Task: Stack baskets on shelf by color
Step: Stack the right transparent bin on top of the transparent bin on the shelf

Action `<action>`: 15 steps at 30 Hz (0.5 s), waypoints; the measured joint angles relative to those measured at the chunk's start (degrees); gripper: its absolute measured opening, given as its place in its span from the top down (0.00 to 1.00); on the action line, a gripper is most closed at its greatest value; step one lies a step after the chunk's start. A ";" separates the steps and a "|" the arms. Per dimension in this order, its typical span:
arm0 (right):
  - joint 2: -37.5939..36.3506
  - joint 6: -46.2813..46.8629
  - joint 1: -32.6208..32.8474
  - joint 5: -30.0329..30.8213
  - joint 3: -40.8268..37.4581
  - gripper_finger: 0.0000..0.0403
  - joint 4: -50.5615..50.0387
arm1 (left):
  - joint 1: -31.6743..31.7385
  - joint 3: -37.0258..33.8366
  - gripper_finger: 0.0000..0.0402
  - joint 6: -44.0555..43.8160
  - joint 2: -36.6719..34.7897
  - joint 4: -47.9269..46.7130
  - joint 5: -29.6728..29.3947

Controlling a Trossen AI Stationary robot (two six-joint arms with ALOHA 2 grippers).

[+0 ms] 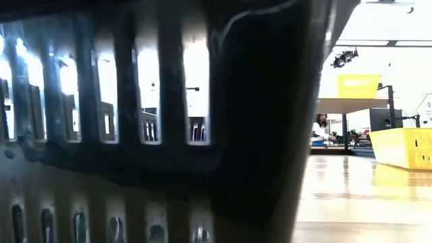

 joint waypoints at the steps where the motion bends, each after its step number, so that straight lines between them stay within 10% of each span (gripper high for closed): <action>1: -0.02 0.00 0.00 -0.02 0.00 0.61 0.03 | 0.00 0.00 0.60 0.01 0.00 0.00 -0.02; 8: -0.66 1.52 -0.04 -1.20 0.00 0.97 1.08 | 0.00 0.00 0.60 1.49 0.00 0.01 -0.02; 15: -2.97 2.69 -0.02 1.52 3.98 0.98 1.10 | 0.00 0.00 0.60 4.46 0.00 0.02 -0.02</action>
